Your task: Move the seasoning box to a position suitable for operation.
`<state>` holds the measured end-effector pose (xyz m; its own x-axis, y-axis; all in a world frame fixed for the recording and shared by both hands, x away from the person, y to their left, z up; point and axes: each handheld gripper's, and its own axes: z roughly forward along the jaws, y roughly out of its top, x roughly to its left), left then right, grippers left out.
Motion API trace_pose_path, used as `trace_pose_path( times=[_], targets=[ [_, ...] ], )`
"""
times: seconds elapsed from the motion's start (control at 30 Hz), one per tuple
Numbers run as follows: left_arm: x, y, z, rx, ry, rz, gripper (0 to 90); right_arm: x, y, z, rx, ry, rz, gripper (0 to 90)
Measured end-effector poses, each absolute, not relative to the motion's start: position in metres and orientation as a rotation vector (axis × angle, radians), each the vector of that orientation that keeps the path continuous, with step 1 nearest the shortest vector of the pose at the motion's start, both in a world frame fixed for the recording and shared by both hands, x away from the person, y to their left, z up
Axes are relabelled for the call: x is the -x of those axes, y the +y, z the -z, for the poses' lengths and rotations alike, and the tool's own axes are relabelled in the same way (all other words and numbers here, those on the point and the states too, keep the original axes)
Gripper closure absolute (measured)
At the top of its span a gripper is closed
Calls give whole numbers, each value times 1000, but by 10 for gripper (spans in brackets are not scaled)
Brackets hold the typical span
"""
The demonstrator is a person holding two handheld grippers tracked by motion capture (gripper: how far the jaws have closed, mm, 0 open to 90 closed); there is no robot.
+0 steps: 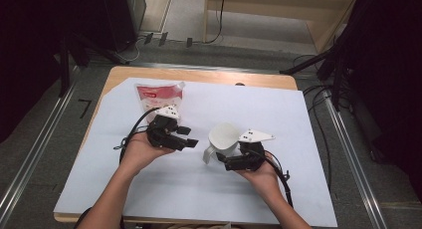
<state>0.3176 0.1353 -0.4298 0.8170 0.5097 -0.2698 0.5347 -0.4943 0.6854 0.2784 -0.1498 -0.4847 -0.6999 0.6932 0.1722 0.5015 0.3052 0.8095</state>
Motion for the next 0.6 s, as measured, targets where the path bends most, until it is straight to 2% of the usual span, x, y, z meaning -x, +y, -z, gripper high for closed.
trace_pose_path(
  times=[0.07, 0.13, 0.17, 0.3, 0.4, 0.43, 0.47, 0.5, 0.53, 0.6],
  targets=[
    [-318, 135, 430, -2195, 760, 37, 472, -276, -154, 482, -1087, 2375, -1342, 86],
    [-318, 134, 429, -2180, 755, 34, 529, -273, -159, 478, -1089, 2395, -1334, 87],
    [-318, 134, 428, -2178, 747, 30, 529, -271, -162, 477, -1093, 2398, -1328, 87],
    [-320, 135, 424, -2149, 731, 43, 632, -262, -173, 473, -1111, 2397, -1341, 139],
    [-321, 133, 423, -2173, 722, 54, 668, -257, -180, 468, -1090, 2377, -1334, 141],
    [-321, 132, 424, -2168, 726, 64, 664, -256, -184, 465, -1090, 2374, -1346, 201],
    [-321, 131, 424, -2174, 717, 68, 664, -256, -184, 465, -1090, 2374, -1346, 201],
    [-321, 130, 424, -2184, 711, 65, 656, -254, -188, 463, -1080, 2388, -1364, 327],
    [-320, 128, 424, -2188, 710, 58, 656, -254, -188, 463, -1080, 2388, -1364, 327],
    [-320, 127, 426, -2200, 701, 58, 638, -251, -189, 461, -1048, 2391, -1355, 388]
  ],
)
